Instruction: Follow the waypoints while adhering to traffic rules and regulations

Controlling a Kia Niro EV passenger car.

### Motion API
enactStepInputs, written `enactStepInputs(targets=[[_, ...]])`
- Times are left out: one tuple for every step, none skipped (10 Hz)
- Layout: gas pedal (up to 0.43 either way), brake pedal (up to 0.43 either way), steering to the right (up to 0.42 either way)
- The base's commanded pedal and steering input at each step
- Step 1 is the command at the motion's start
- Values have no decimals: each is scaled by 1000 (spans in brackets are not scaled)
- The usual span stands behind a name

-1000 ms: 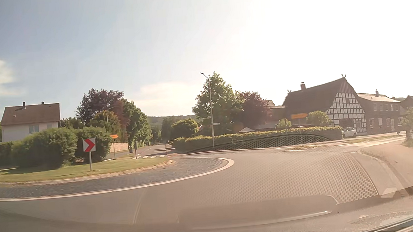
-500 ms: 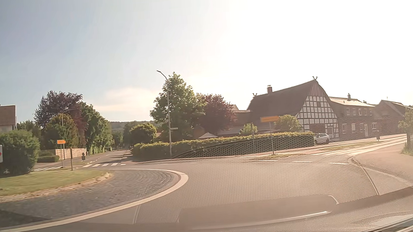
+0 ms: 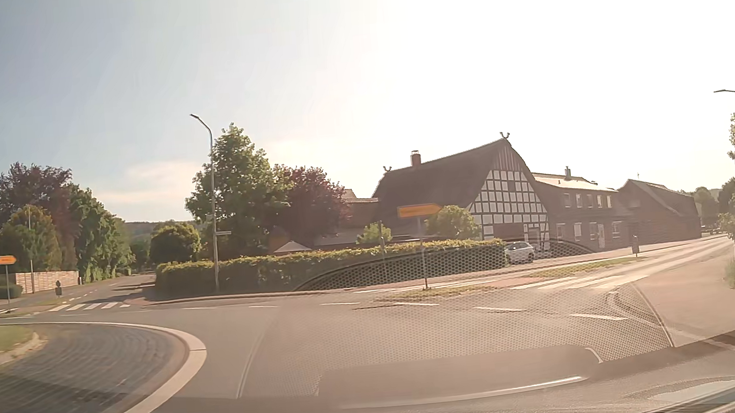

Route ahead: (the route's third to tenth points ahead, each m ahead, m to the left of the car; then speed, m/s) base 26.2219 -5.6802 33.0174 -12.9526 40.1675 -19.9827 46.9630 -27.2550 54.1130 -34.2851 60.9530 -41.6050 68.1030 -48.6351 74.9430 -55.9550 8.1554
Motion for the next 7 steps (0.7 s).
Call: enactStepInputs(targets=[[177, 0, 139], [177, 0, 142], [177, 0, 148], [177, 0, 156], [177, 0, 161], [177, 0, 162], [177, 0, 162]])
